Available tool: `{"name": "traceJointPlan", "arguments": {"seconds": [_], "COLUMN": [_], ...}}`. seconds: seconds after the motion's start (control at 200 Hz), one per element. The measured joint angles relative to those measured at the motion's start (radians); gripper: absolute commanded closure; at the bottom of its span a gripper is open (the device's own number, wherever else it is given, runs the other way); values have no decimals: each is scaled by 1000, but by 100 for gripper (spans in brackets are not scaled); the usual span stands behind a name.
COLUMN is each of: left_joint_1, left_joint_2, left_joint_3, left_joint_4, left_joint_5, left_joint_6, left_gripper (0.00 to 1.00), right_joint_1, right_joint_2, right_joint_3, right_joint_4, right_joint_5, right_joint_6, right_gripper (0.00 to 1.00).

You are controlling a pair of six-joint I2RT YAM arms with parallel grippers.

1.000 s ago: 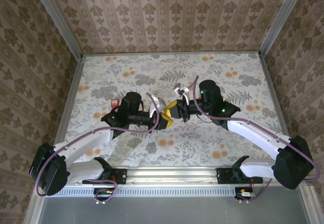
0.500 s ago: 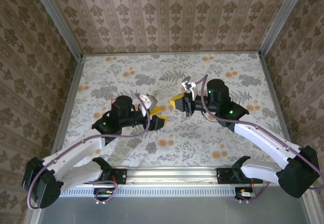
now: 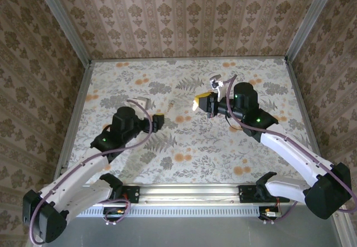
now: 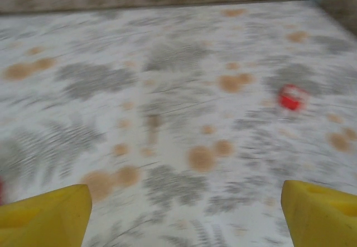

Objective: Unlock with the key

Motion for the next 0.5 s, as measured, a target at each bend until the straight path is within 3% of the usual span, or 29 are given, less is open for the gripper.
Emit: {"name": "traceJointPlan", "arguments": {"seconds": [0.145, 0.225, 0.3, 0.5], "left_joint_1": [189, 260, 288, 304], "left_joint_2": [151, 263, 372, 703], "left_joint_3": [122, 187, 262, 536], "left_joint_4": [-144, -196, -264, -456], "left_joint_5": [-122, -161, -182, -237], "left_joint_6": [-56, -59, -44, 15], "left_gripper": [0, 17, 25, 34], "right_joint_1": [0, 0, 0, 0], "right_joint_2": [-16, -23, -24, -44], "right_joint_3": [-36, -56, -72, -108], "right_joint_4": [13, 24, 39, 60], "right_joint_5": [11, 11, 11, 11], "right_joint_6": [27, 42, 50, 68], "right_gripper": [99, 100, 100, 99]}}
